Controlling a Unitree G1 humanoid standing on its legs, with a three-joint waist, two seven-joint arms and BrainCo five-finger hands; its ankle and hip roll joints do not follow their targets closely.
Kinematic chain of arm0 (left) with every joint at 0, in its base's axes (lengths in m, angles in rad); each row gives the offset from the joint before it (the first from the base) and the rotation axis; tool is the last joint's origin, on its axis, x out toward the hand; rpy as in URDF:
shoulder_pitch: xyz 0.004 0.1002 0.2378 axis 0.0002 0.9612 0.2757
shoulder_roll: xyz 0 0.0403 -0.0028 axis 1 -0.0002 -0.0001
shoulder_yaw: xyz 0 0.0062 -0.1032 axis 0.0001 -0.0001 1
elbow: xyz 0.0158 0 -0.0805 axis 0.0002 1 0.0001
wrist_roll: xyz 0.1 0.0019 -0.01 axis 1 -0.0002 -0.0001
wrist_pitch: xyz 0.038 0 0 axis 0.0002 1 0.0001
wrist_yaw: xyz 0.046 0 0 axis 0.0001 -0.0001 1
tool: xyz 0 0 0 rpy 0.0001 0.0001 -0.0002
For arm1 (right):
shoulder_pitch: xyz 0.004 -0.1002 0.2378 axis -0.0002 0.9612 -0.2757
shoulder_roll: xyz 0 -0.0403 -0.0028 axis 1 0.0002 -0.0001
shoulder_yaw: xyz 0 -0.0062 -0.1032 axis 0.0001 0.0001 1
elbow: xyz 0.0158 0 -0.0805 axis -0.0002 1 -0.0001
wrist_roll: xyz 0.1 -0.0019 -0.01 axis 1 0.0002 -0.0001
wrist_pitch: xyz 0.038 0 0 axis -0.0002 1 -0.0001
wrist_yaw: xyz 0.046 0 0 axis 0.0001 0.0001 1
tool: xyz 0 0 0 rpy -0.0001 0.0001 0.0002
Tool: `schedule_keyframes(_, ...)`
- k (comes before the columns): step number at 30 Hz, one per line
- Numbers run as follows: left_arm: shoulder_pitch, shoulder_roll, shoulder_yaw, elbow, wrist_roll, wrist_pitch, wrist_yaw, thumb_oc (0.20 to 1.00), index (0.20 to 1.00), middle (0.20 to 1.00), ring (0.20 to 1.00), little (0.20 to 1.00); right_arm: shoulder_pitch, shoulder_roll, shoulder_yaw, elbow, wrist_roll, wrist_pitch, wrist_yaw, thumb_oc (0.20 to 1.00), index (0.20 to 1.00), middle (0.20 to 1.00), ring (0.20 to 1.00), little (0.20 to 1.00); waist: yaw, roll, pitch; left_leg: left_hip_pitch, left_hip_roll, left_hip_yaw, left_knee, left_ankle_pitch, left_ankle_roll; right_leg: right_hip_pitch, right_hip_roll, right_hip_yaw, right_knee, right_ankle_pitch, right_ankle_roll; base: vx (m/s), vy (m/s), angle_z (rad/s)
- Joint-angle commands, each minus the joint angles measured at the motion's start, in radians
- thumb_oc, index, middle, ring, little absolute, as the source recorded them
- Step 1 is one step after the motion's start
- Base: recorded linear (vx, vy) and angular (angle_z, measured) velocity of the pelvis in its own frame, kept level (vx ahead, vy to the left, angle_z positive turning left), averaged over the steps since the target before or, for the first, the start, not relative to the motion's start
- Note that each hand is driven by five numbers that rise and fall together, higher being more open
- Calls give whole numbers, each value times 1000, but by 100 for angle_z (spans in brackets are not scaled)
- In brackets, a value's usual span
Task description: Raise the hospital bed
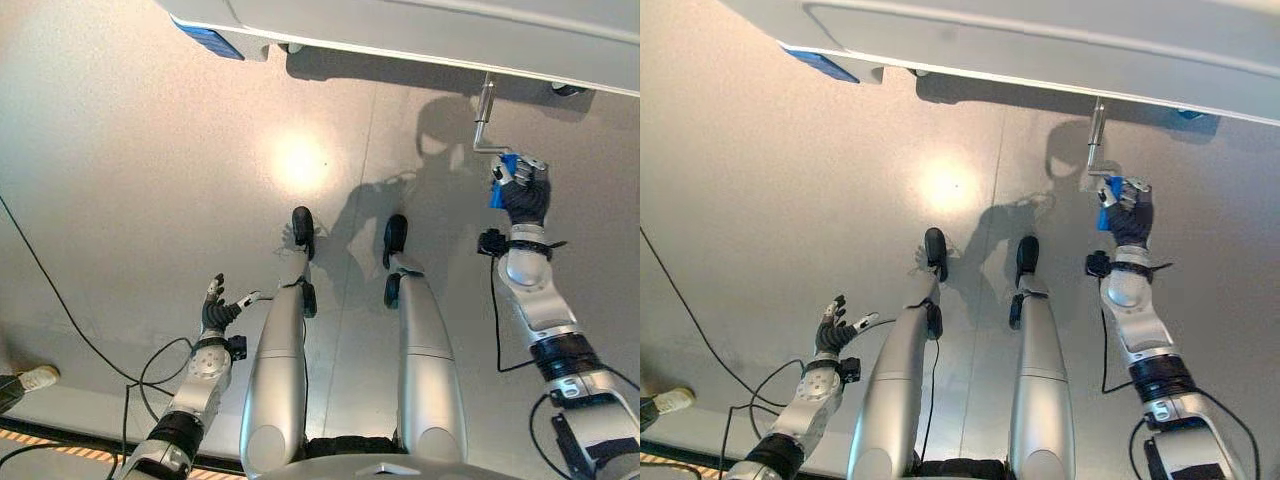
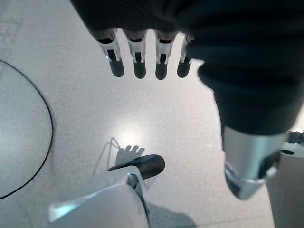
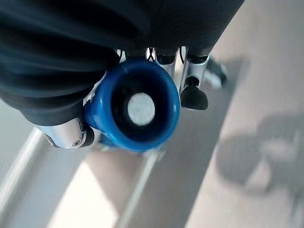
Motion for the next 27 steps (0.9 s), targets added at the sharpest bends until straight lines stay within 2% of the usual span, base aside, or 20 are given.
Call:
schedule_keyframes(1, 101, 8, 43, -13, 32, -24, 34, 1000, 1000, 1000, 1000, 1000, -54, -179, -212, 9, -96, 21, -189, 200, 200, 200, 200, 200, -17, 8, -21, -2, 12, -6, 119, -79, -54, 4, 6, 49, -50, 97, 82, 0, 0, 0)
schedule_keyframes(9, 106, 12, 39, -36, 42, -25, 42, 1000, 1000, 1000, 1000, 1000, -76, -260, -170, 143, -205, 128, -194, 200, 200, 200, 200, 200, -15, 2, -21, -23, 11, -12, 129, -85, -52, -12, 3, 44, -46, 94, 84, 0, 0, 0)
schedule_keyframes(17, 103, 13, 26, -62, 34, -30, 52, 1000, 1000, 1000, 1000, 1000, -130, -306, -100, 306, -221, 177, -173, 200, 200, 200, 200, 200, -7, 0, -21, -64, 5, -17, 151, -91, -48, -42, 2, 45, -30, 91, 81, 3, 1, 1)
schedule_keyframes(20, 95, 13, 1, -63, 28, -31, 56, 1000, 1000, 1000, 1000, 1000, -205, -317, -20, 498, -188, 186, -144, 200, 200, 200, 200, 200, 5, 9, -21, -88, 2, -19, 159, -92, -46, -67, -2, 44, -21, 94, 79, 16, 17, 3)
schedule_keyframes(22, 93, 11, -1, -61, 24, -30, 57, 1000, 1000, 1000, 1000, 1000, -230, -317, 8, 545, -178, 184, -132, 200, 200, 200, 200, 200, 7, 11, -21, -95, 2, -19, 162, -93, -45, -74, -2, 45, -18, 93, 79, 0, 0, 0)
schedule_keyframes(27, 68, 18, -37, -58, 6, -37, 55, 1000, 1000, 1000, 1000, 1000, -357, -296, 157, 826, -164, 202, -52, 200, 200, 200, 200, 200, 29, 40, -21, -136, -2, -23, 178, -91, -44, -115, -7, 46, 9, 88, 74, 0, 0, 0)
